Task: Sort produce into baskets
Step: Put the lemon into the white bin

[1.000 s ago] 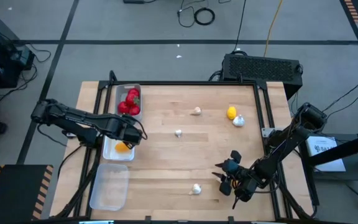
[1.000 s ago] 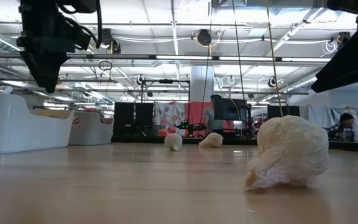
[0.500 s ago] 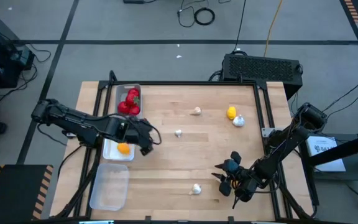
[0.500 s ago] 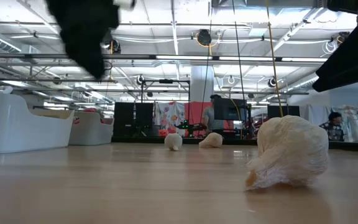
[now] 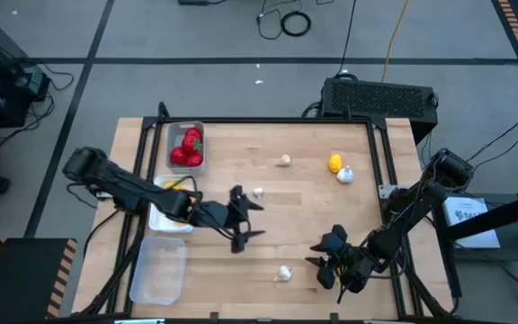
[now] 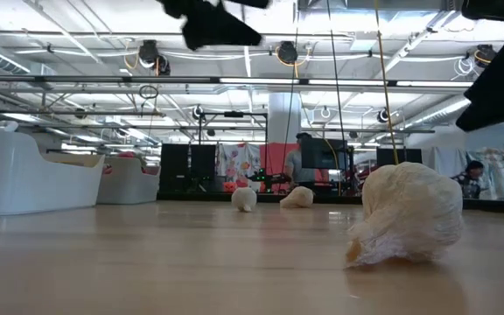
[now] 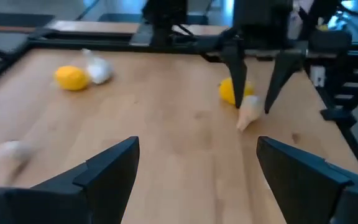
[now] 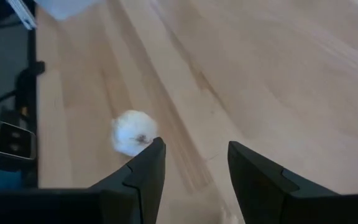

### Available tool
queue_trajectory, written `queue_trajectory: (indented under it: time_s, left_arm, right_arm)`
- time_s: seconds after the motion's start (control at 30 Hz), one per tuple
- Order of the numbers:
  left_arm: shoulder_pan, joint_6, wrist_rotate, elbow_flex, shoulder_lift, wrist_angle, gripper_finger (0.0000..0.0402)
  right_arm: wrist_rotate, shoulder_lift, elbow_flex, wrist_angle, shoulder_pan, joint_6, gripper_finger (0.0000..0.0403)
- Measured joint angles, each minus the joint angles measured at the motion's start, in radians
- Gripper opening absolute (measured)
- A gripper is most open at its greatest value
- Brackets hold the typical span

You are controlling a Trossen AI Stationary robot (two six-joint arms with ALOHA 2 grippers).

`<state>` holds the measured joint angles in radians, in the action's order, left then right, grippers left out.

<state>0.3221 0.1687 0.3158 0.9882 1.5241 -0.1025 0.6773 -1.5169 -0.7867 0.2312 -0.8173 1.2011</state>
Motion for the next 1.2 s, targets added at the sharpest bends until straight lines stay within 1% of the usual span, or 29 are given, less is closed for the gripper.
queue_trajectory:
  time_s: [0.03, 0.23, 0.3, 0.37, 0.53, 0.6, 0.7, 0.8, 0.97, 1.07, 1.2]
  left_arm:
    - [0.0, -0.001, -0.016, 0.0, 0.026, -0.033, 0.0332]
    - [0.003, 0.001, -0.153, 0.001, 0.193, -0.365, 0.0332]
    - [0.014, 0.0, -0.173, 0.003, 0.243, -0.442, 0.0332]
    - [0.025, 0.0, -0.176, 0.033, 0.298, -0.472, 0.0332]
    - [0.057, -0.014, -0.175, 0.167, 0.428, -0.462, 0.0332]
    - [0.069, -0.048, -0.175, 0.24, 0.481, -0.464, 0.0332]
    - [0.088, -0.117, -0.173, 0.349, 0.547, -0.419, 0.0332]
    - [0.095, -0.157, -0.157, 0.466, 0.607, -0.336, 0.0332]
    - [0.095, -0.159, -0.152, 0.651, 0.696, -0.154, 0.0332]
    - [0.095, -0.159, -0.146, 0.701, 0.729, -0.108, 0.0332]
    - [0.092, -0.158, -0.143, 0.705, 0.743, -0.097, 0.0332]
  right_arm:
    - [0.001, 0.0, 0.0, -0.013, 0.0, 0.0, 0.0164]
    - [0.004, 0.0, 0.0, -0.034, 0.0, 0.0, 0.0164]
    - [0.004, 0.0, 0.0, -0.034, 0.0, 0.0, 0.0164]
    - [0.003, 0.0, 0.0, -0.033, 0.0, -0.005, 0.0164]
    - [0.005, 0.0, 0.0, -0.027, 0.0, -0.019, 0.0164]
    - [0.006, 0.0, 0.0, -0.024, 0.0, -0.024, 0.0164]
    - [0.006, 0.0, -0.001, -0.023, 0.0, -0.034, 0.0164]
    - [0.006, 0.0, -0.001, -0.019, -0.001, -0.038, 0.0164]
    - [-0.002, 0.0, 0.0, -0.011, -0.001, -0.069, 0.0164]
    - [-0.014, -0.001, 0.0, 0.004, -0.003, -0.077, 0.0164]
    - [-0.014, -0.002, 0.0, 0.036, -0.002, -0.074, 0.0164]
